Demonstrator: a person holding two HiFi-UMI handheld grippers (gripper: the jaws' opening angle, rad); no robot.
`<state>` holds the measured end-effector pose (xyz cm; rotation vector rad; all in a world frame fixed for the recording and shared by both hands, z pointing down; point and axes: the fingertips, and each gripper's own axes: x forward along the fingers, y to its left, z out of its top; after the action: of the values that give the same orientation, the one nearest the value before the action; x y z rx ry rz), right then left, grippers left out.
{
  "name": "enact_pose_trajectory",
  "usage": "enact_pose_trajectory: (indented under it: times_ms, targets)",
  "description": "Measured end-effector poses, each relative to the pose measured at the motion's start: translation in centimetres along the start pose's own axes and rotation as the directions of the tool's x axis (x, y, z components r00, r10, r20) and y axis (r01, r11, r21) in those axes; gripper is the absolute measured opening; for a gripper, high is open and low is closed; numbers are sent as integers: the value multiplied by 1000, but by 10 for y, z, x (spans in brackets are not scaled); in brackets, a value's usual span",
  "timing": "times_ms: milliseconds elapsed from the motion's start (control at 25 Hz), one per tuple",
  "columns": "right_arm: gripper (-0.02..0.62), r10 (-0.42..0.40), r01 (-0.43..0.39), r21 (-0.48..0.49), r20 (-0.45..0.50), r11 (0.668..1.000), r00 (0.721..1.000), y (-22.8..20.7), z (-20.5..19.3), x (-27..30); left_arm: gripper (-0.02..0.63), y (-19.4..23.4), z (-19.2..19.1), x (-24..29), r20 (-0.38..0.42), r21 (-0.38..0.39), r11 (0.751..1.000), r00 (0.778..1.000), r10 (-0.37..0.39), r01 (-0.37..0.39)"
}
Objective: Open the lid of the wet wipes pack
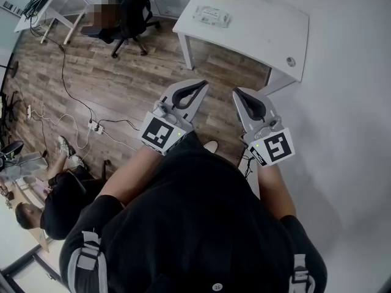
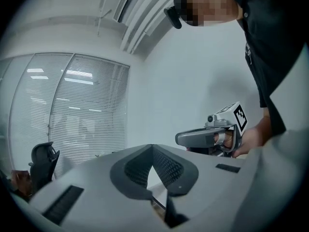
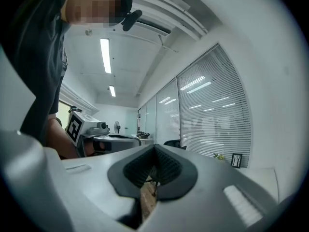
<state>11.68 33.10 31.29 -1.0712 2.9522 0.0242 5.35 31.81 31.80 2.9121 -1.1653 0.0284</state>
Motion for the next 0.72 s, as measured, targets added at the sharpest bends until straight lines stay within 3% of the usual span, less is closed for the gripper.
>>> enact_pose_trajectory:
  times_ms: [720]
  targets:
    - [11, -24, 24, -13, -35, 1000, 999, -9, 3, 29, 6, 31, 6, -2, -40, 20, 1000, 999, 15, -14]
